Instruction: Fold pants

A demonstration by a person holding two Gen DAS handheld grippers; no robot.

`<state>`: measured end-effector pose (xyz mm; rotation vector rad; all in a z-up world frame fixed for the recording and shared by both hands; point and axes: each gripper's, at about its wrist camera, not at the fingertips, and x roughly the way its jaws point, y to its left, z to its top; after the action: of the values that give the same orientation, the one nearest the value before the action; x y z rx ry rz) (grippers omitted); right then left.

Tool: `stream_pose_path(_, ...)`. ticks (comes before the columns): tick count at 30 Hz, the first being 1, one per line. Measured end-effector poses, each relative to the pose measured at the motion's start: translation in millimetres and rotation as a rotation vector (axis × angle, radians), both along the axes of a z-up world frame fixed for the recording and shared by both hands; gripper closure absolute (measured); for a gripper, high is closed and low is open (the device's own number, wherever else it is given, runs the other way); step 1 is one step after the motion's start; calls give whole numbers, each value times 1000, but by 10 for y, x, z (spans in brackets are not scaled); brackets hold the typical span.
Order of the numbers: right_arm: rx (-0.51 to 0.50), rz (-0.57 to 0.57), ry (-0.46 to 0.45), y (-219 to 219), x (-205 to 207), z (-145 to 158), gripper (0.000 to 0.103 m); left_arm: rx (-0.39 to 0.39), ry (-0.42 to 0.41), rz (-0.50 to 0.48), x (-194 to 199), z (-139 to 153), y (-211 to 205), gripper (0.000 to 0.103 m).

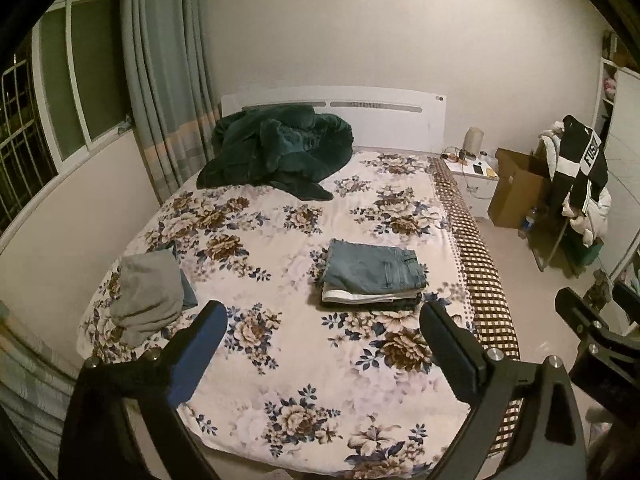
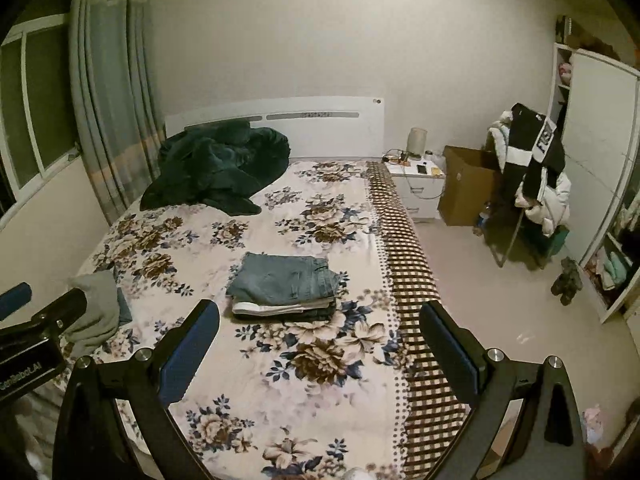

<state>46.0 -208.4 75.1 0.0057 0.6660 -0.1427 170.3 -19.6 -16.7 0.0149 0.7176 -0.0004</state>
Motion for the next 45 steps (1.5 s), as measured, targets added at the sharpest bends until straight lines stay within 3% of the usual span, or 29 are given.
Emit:
stream_pose_path(19,19,10,-12,77,-22,233,0,6,-33,4,-167,135,25,4)
stream_pose_path(45,31,14,-15,117,-19,272,0,5,-35,2,-196,209,-48,4)
